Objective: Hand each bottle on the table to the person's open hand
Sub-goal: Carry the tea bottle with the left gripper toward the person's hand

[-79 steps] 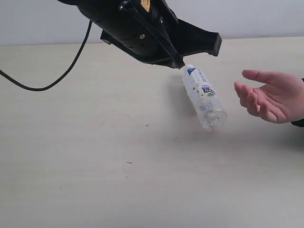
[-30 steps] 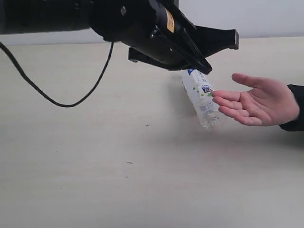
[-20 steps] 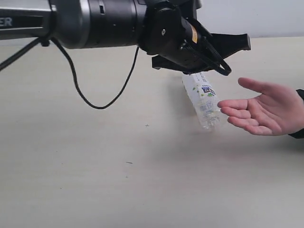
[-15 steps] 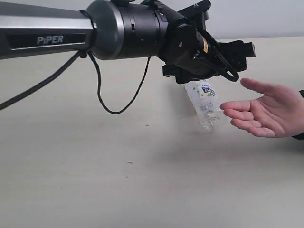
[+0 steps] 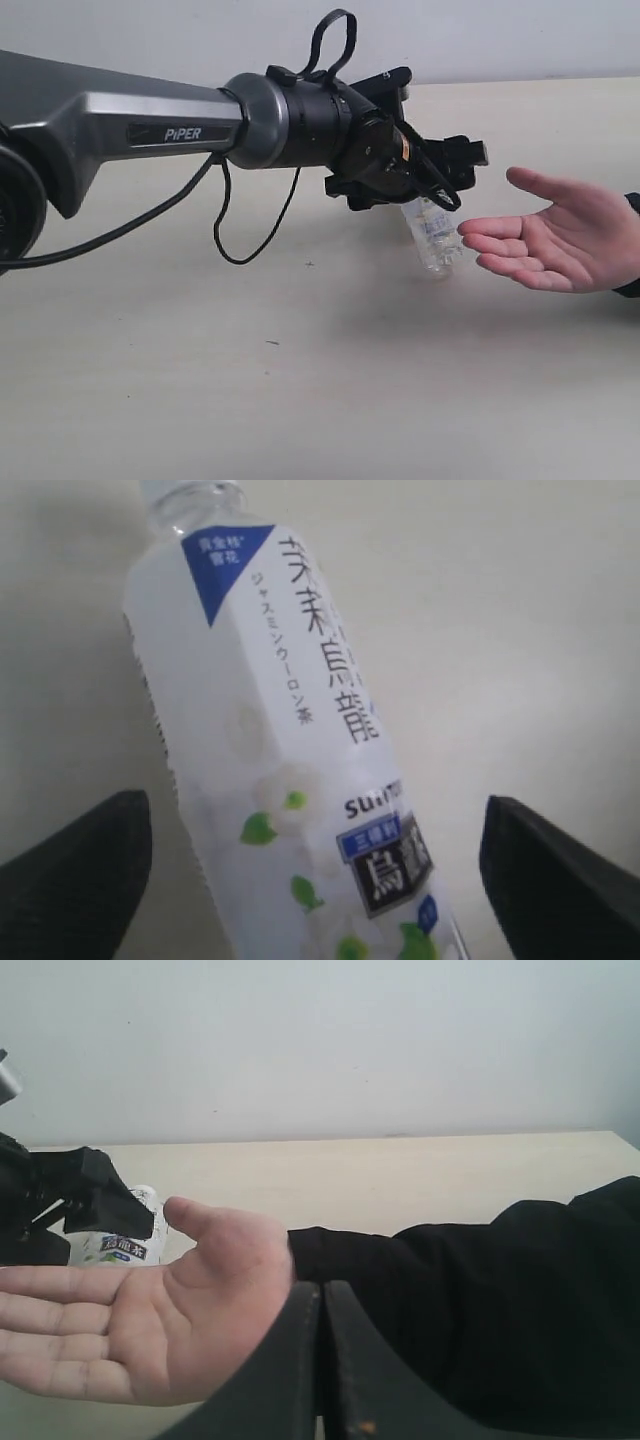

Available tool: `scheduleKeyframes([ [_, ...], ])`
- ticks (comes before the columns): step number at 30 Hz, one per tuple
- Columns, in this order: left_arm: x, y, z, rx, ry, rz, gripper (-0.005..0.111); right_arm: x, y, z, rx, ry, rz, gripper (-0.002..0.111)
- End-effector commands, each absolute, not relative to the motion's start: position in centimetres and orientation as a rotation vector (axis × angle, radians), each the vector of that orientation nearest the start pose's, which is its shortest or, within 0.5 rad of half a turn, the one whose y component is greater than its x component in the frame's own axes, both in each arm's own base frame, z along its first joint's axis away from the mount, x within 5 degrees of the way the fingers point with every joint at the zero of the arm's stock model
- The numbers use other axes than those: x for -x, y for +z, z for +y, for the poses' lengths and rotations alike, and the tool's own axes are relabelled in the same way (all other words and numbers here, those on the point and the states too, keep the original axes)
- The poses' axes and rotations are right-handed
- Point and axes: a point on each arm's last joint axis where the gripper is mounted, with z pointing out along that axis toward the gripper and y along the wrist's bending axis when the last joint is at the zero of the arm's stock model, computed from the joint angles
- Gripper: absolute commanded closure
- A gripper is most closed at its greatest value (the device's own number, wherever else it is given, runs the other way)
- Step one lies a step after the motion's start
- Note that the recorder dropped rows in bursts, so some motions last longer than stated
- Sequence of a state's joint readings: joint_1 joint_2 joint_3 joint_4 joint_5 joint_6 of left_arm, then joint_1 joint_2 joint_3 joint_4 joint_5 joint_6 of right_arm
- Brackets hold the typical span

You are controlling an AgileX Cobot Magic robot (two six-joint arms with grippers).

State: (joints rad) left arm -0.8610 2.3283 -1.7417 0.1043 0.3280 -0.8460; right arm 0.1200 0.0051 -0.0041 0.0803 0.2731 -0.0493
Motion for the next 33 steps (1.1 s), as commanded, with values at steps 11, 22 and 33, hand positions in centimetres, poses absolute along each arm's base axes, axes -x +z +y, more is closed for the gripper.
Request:
scheduleKeyframes([
  [11, -34.0, 12.6, -38.5, -0.147, -0.607, 2.534, 0.022, -5.4, 18.9, 0.8, 0.094, 0.121, 1.75, 0.108],
  [22, -33.8, 11.9, -38.1, -0.134, -0.549, 2.584, 0.025, -5.4, 18.9, 0.8, 0.094, 0.121, 1.75, 0.108],
  [33, -33.7, 11.7, -37.9, -0.129, -0.514, 2.613, 0.088, -5.4, 18.9, 0.8, 0.094, 0.121, 1.75, 0.108],
])
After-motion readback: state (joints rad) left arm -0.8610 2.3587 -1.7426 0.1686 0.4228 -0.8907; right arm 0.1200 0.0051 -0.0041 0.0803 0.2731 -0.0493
